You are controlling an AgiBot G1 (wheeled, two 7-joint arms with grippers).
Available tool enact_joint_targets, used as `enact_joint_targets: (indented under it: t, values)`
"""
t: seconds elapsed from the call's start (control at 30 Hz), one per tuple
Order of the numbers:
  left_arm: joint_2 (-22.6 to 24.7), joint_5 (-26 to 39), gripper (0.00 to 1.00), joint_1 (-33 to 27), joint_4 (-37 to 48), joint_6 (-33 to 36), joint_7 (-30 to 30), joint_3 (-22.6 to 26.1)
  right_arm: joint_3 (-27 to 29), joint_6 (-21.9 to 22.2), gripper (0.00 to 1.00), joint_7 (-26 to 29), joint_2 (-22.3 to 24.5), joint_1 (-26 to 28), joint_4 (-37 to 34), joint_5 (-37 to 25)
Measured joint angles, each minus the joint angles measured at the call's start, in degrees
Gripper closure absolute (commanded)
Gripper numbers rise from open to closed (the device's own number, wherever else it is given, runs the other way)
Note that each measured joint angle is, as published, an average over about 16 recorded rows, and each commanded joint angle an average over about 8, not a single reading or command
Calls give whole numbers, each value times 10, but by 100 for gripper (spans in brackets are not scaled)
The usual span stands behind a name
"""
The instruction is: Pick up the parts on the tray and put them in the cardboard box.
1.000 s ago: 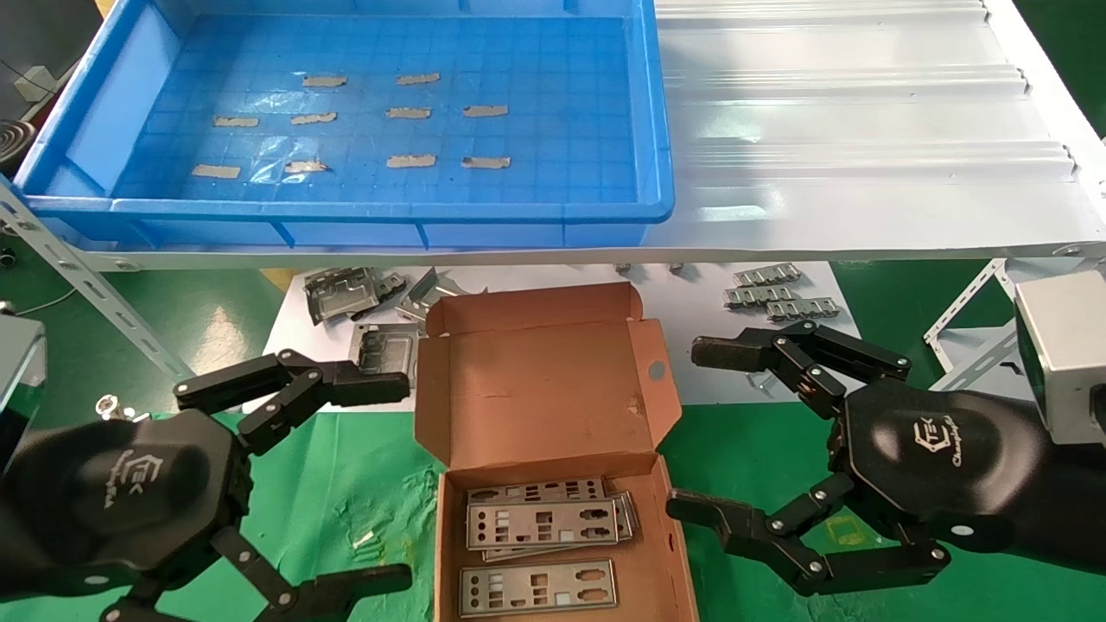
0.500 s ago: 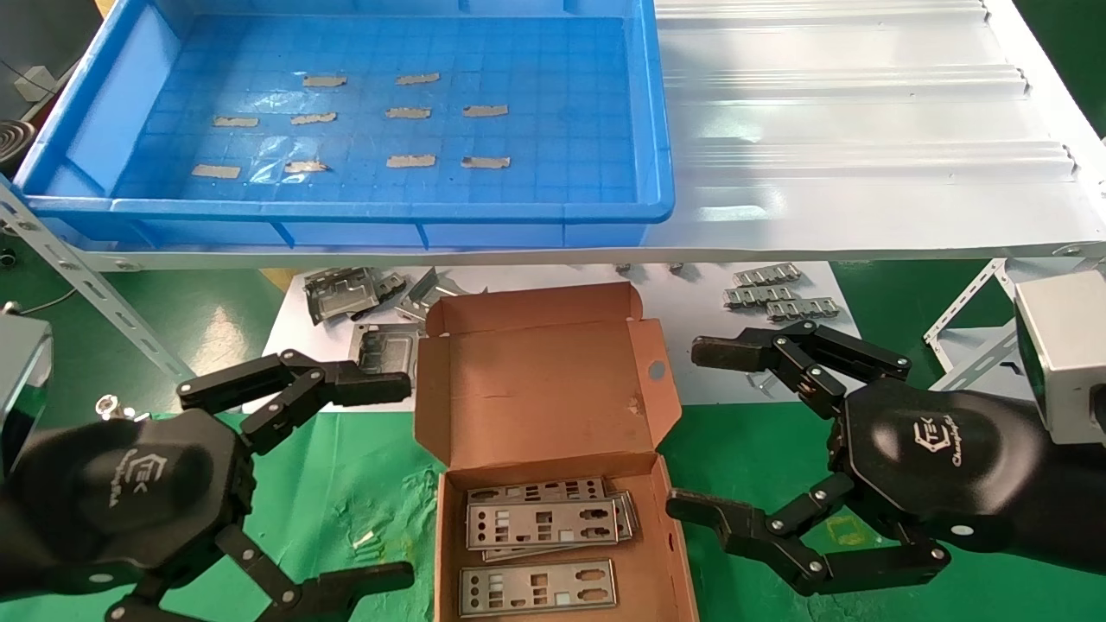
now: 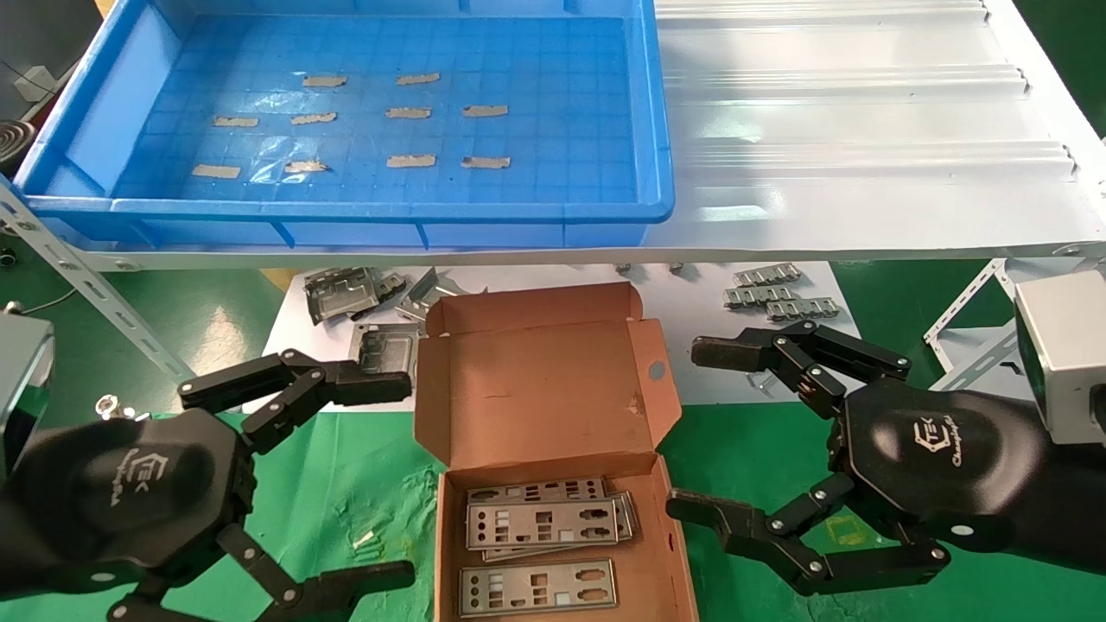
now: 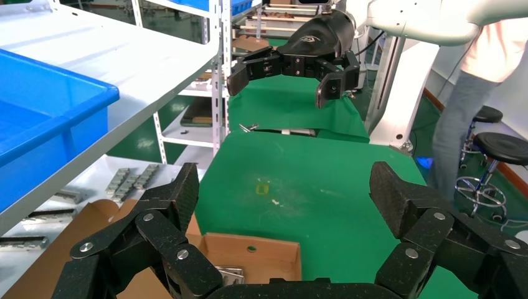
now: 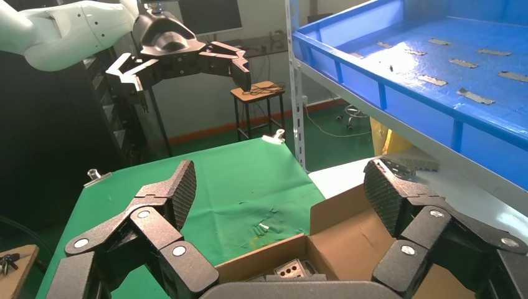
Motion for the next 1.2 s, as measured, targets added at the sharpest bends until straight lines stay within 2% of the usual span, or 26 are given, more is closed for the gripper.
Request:
enact_joint_targets:
  t: [1.2]
  values:
    - [0,0,0,0,0,0,0,0,0,0,0,0,0,0,0,0]
